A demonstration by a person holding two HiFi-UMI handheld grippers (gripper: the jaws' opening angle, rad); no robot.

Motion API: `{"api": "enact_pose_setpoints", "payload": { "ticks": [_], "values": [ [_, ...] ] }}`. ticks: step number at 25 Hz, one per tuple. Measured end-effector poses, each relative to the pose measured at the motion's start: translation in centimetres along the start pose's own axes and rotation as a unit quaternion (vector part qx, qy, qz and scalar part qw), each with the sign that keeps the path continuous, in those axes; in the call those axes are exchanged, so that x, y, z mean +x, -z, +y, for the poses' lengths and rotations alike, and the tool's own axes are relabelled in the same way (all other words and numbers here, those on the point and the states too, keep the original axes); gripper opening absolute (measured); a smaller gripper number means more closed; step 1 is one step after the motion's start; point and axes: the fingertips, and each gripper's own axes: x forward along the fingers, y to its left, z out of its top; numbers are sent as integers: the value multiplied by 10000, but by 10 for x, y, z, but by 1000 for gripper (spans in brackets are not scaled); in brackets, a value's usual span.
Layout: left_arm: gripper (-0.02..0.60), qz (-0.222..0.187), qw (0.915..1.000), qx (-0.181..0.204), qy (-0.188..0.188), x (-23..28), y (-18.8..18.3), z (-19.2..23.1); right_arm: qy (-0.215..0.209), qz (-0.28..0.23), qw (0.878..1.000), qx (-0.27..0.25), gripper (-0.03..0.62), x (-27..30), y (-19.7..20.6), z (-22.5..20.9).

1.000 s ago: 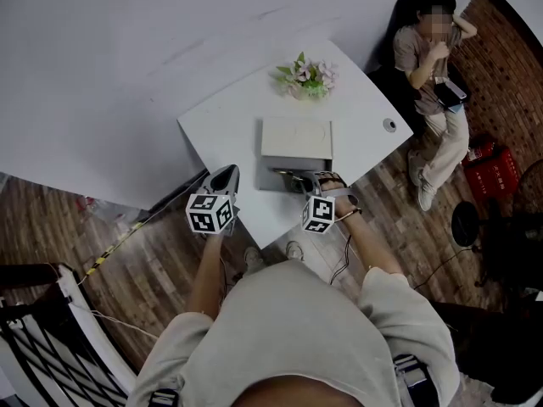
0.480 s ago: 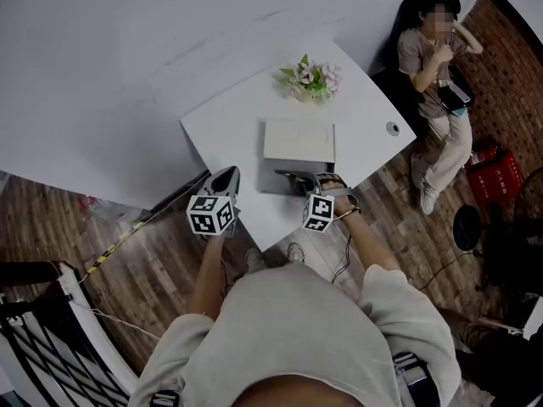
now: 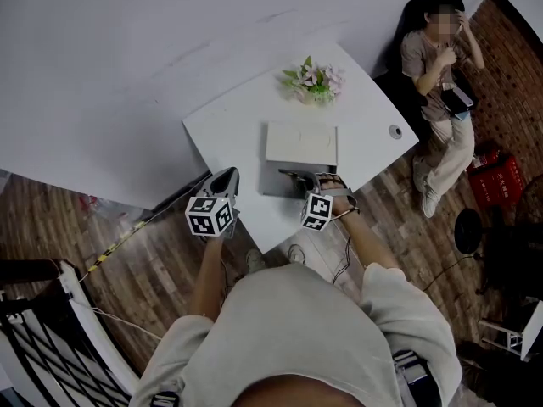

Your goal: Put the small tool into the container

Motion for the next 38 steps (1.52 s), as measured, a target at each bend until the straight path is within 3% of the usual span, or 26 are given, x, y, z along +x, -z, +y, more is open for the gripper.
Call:
{"api": "enact_pose_setpoints", "payload": {
  "ticks": [33,38],
  "values": [
    [11,-63,9997,-226,-117,-16,7,7,191,230,9995,-129,6,24,4,-10],
    [11,-45,9996,-249,-115,-16,10,7,-377,266,9989,-74,67,25,5,5]
  ]
}}
